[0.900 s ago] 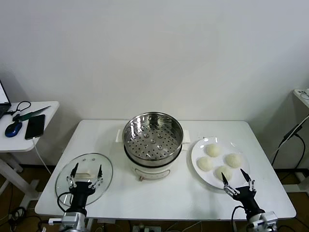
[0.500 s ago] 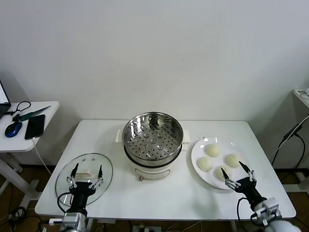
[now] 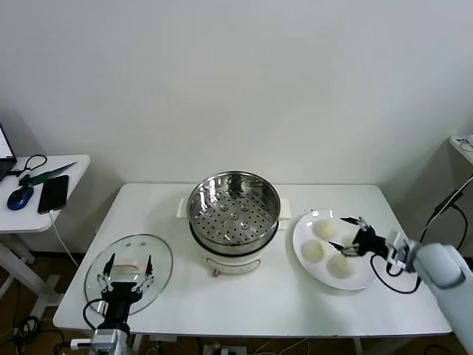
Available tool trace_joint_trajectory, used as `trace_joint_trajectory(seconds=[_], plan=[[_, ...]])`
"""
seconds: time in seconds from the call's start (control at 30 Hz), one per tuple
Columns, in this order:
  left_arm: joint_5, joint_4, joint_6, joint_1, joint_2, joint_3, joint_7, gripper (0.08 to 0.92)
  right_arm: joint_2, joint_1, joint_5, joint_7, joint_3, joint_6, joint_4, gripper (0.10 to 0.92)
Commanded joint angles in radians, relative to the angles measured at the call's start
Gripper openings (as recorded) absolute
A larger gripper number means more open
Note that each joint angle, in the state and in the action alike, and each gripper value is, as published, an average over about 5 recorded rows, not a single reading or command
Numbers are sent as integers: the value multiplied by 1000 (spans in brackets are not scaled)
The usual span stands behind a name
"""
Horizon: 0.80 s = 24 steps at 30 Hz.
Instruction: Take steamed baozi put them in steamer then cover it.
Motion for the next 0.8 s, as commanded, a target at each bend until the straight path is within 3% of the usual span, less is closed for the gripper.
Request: trace_joint_trajectory(seconds=[0.03, 0.27, 0.8], plan=[[-16, 13, 5, 1, -4, -8, -8, 823, -47, 512, -25, -139, -546, -19, -227, 823], [-23, 25, 6, -5, -1, -18, -12, 823, 85, 649, -8, -153, -766, -10, -357, 823], [-23, 42, 19, -21, 15, -36, -2, 823, 315, 585, -88, -145, -756, 27, -575, 823]])
